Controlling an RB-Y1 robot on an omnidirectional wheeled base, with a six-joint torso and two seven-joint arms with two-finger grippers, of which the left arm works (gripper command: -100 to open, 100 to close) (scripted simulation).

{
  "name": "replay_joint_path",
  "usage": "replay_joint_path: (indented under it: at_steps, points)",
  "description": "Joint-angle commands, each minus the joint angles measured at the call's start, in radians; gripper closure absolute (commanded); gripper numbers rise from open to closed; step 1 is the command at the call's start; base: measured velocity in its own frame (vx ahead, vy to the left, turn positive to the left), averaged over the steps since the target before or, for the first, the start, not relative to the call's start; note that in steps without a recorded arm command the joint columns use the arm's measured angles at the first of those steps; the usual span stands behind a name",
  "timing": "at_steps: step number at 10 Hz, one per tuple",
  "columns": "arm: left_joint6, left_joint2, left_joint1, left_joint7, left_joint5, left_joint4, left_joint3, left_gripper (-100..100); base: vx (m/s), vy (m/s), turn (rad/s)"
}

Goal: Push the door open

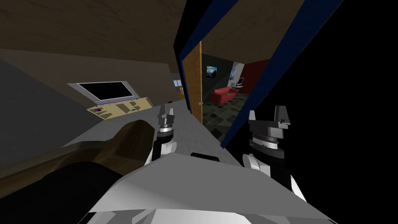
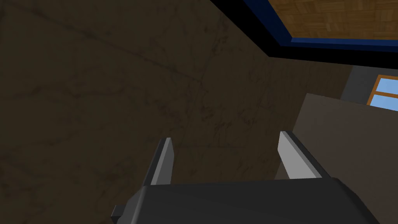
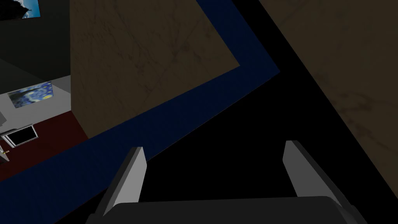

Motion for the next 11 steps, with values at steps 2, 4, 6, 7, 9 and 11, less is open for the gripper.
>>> replay_joint_path:
  at_steps: [2,4,6,7,9,11]
  points:
    - [-0.010,0.009,-0.020,0.010,-0.009,0.051,-0.015,-100,0.141,0.016,-0.022]
    - [-0.016,0.013,-0.032,0.016,-0.015,0.081,-0.024,-100,0.140,0.072,-0.017]
    - [-0.024,0.018,-0.047,0.024,-0.022,0.121,-0.036,-100,0.133,0.068,-0.021]
    - [-0.029,0.021,-0.059,0.029,-0.027,0.149,-0.045,-100,0.144,0.062,-0.018]
    - [-0.035,0.025,-0.071,0.035,-0.033,0.180,-0.054,-100,0.124,0.054,-0.018]
    - [-0.045,0.030,-0.091,0.046,-0.042,0.233,-0.070,-100,0.102,0.054,-0.024]
